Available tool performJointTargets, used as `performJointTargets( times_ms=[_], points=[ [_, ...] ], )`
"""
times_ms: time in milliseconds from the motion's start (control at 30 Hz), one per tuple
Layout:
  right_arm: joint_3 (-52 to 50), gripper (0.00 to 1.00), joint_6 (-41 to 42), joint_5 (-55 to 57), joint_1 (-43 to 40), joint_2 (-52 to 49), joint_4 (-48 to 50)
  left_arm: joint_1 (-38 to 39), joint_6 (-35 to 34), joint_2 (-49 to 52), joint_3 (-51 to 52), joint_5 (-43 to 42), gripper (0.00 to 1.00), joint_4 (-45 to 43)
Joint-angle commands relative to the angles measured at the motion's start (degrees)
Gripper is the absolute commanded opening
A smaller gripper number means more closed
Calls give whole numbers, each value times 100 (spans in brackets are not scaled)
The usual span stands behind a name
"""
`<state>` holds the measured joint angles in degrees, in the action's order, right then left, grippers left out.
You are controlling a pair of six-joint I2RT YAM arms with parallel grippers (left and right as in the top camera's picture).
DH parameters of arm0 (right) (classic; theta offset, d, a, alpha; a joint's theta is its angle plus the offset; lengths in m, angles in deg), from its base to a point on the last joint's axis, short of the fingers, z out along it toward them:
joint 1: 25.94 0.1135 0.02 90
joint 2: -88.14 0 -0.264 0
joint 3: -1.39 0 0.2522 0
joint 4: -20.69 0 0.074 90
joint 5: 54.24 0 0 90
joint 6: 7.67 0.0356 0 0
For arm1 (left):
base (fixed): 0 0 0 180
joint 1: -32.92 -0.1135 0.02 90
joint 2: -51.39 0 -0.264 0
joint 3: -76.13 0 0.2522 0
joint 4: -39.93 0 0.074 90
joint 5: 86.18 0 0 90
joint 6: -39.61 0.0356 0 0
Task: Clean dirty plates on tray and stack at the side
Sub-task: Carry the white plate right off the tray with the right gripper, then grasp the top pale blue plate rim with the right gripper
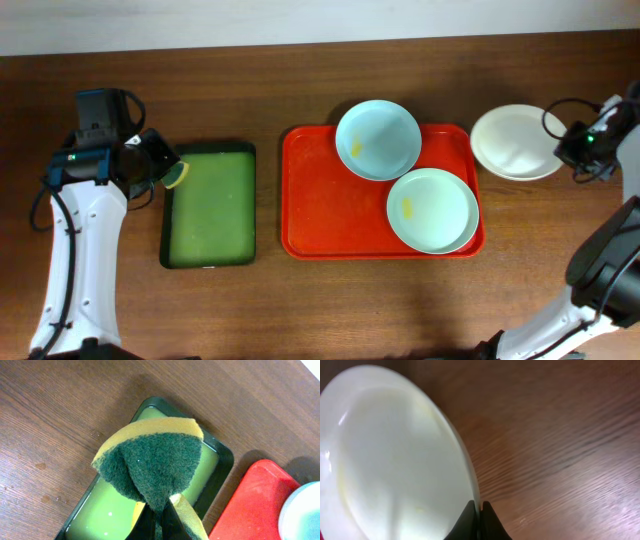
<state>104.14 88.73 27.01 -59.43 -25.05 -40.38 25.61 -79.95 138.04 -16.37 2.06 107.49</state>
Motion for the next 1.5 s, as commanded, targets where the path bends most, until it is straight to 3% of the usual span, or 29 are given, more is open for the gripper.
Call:
performJointTargets(
  times_ms=[0, 33, 67, 200, 267, 300, 400, 467, 633, 667, 700, 733, 767, 833, 967, 1067, 1133, 1233, 1300, 1367, 1467],
  points=[
    [15, 4, 7, -138, -240, -551, 192, 2, 94, 87, -4, -44, 0, -17],
    [15, 12, 4, -157, -238, -634, 214, 2, 94, 87, -4, -44, 0, -26],
    [61, 38, 4, -160, -216, -595, 181, 2, 94, 87, -4, -44, 0, -55],
    [1051, 54, -234, -1064, 334, -149, -651, 2, 94, 87, -4, -44, 0, -81],
    [1121, 66, -793, -1650, 1300, 24, -361, 2, 94, 87, -4, -44, 0, -81],
    [1115, 67, -1075, -1585, 1810, -20, -201, 2, 92, 87, -4, -44, 0, -81],
    [1056, 67, -1257, 369, 3547, -535, 267, 2, 92, 87, -4, -44, 0, -79],
    [1056, 67, -1211, 1300, 3989, -879, 302, 7, 94, 87, -4, -44, 0, -81],
    [1056, 66, -1193, 1200, 4061, -1615, 297, 20, 94, 87, -4, -46, 0, -81],
    [1054, 54, -1193, 1200, 4061, -1661, 256, 17, 94, 87, -4, -44, 0, -81],
    [1056, 27, -1165, 1174, 4061, -1676, 166, 17, 92, 87, -4, -44, 0, -81],
    [1062, 8, -988, 1174, 4061, -1670, 109, 17, 92, 87, -4, -46, 0, -101],
    [1082, 4, -909, 970, 4063, -1639, -17, 17, 94, 90, -2, -44, 0, -120],
    [1099, 4, -911, -107, 4111, -1473, -319, 118, 96, 90, -2, -44, 0, -136],
    [1106, 4, -890, -365, 4472, -1412, -1102, 498, 238, 90, 2, -48, 0, -227],
    [1075, 4, -887, -857, 4852, -1414, -1169, 992, 221, 258, 2, -160, 0, -326],
    [1054, 16, -662, -553, 5053, -1464, -1069, 1440, 219, 603, 2, -363, 0, -382],
    [962, 24, -551, -343, 5149, -1491, -684, 1899, 221, 975, 2, -367, 0, -601],
    [839, 24, -551, -343, 5149, -1493, -474, 2197, 219, 1021, 2, -363, 0, -798],
    [828, 9, -549, -197, 5149, -1504, -494, 2382, 219, 1043, 2, -361, 0, -857],
    [828, 4, -245, -109, 5145, -1545, -557, 2684, -223, 1220, 2, -385, 0, -953]
  ],
)
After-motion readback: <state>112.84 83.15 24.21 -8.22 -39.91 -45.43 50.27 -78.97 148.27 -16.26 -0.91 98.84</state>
